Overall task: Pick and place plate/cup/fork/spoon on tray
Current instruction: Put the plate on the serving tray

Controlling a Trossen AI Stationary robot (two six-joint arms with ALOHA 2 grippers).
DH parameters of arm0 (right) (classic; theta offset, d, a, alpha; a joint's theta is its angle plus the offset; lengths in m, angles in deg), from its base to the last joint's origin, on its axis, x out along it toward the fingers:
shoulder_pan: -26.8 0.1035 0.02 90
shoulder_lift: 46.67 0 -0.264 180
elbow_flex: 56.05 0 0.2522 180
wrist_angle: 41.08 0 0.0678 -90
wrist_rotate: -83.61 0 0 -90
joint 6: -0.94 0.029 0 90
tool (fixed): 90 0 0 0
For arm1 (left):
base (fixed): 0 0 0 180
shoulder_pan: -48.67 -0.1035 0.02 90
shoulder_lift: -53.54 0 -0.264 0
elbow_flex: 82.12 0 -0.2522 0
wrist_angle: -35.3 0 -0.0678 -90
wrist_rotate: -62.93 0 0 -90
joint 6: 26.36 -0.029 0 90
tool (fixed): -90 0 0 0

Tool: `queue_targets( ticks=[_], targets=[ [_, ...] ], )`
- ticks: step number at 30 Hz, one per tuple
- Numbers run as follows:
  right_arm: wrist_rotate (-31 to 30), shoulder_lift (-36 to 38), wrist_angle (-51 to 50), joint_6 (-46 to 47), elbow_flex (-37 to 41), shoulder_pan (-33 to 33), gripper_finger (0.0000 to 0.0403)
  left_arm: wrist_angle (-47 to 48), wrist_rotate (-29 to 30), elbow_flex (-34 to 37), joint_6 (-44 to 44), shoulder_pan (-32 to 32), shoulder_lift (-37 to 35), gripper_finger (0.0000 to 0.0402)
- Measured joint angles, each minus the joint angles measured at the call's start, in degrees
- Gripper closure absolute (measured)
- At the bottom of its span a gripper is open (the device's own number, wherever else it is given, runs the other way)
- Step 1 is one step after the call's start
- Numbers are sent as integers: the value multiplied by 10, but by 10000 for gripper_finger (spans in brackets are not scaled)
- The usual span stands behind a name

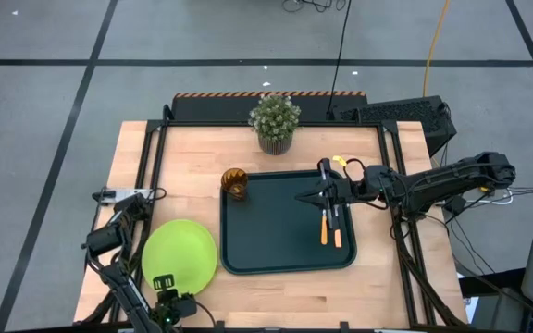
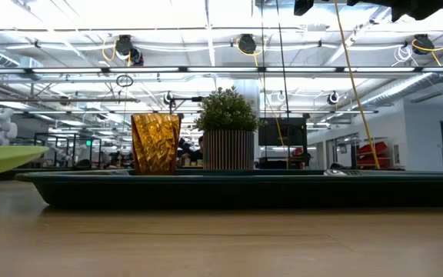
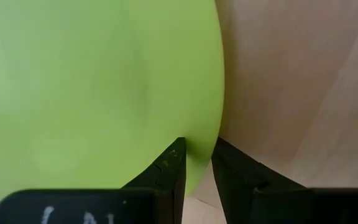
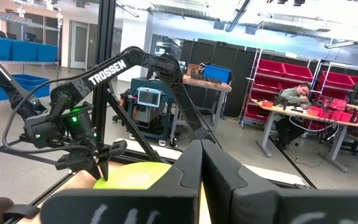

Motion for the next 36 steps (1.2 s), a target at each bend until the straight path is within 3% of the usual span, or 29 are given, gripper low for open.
queue_targets(
  ticks=[11, 17, 36],
  targets=[
    [0, 0, 0, 0, 0, 0, 403, 16, -28, 1, 30, 0, 1, 326],
    [0, 0, 0, 0, 0, 0, 403, 25, -44, 0, 35, -3, 1, 388],
    [0, 0, 0, 0, 0, 0, 403, 107, -52, -27, 74, -3, 2, 401]
  ],
)
